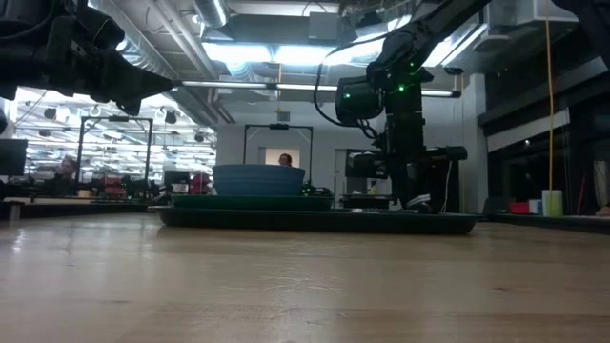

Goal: Set up tray
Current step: Put the green knife on the black napkin to the right of the blue fork

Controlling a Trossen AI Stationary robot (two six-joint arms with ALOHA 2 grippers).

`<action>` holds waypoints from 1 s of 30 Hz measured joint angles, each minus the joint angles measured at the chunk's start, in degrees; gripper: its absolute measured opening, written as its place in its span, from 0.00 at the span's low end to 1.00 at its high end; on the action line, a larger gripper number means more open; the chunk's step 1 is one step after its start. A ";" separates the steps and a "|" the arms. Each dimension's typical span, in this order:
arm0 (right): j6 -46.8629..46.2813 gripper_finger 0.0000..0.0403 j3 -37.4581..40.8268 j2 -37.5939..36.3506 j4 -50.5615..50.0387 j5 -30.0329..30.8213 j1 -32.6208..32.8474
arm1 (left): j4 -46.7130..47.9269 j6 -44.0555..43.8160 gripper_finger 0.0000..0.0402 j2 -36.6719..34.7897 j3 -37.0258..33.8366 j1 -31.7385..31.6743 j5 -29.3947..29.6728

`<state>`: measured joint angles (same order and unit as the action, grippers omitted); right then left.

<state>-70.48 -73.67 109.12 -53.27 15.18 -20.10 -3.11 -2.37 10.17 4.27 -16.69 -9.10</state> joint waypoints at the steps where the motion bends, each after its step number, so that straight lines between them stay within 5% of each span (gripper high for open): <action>1: 0.00 0.11 0.00 0.00 -0.13 -0.04 0.00 | -0.01 0.00 0.01 0.00 0.00 0.00 0.00; 30: 0.19 0.11 0.00 0.21 -0.31 -0.28 -0.15 | 0.00 -0.93 0.01 0.00 0.00 -0.01 -0.02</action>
<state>-70.29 -73.67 109.33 -53.58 14.90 -20.25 -3.11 -3.31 10.17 4.27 -16.69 -9.12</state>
